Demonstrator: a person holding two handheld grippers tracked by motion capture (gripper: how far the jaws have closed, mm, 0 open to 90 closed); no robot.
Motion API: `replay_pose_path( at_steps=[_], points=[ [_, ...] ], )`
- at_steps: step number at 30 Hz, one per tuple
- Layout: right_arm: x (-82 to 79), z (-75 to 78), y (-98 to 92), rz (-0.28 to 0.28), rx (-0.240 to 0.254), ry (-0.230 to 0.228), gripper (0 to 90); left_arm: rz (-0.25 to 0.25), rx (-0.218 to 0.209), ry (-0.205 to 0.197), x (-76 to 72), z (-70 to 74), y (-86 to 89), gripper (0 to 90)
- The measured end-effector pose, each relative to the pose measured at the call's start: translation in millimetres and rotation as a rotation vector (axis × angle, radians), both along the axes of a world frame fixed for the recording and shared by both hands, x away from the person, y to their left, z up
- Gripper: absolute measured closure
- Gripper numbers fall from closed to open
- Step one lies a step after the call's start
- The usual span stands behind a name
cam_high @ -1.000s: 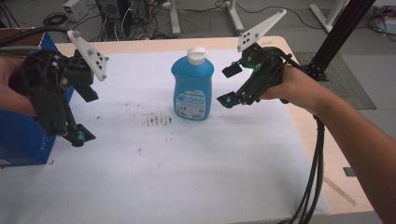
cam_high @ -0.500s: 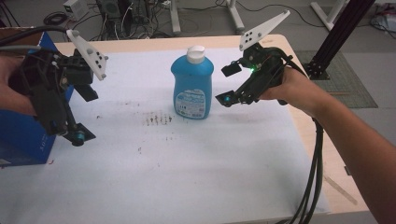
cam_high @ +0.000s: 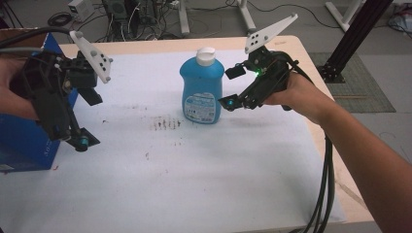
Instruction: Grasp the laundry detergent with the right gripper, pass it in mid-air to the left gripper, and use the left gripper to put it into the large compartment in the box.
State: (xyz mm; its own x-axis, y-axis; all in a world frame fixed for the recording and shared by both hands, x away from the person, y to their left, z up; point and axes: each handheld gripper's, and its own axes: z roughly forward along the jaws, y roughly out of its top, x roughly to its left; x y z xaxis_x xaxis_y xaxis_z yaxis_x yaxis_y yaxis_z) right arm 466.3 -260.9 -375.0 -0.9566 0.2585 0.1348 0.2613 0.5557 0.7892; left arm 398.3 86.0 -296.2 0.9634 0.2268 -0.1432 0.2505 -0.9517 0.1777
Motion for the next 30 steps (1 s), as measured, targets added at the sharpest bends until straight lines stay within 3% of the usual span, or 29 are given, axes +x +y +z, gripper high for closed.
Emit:
replay_pose_path(
  at_steps=[17,30],
  points=[
    [3.2,-12.8,24.5,0.019,0.027,-0.005,3.5,0.002,0.001,0.003,0.3,-1.4,2.5,1.8],
    [3.9,-19.8,32.0,0.012,0.050,-0.009,3.6,0.010,-0.005,0.001,0.2,-1.2,4.2,1.8]
  ],
)
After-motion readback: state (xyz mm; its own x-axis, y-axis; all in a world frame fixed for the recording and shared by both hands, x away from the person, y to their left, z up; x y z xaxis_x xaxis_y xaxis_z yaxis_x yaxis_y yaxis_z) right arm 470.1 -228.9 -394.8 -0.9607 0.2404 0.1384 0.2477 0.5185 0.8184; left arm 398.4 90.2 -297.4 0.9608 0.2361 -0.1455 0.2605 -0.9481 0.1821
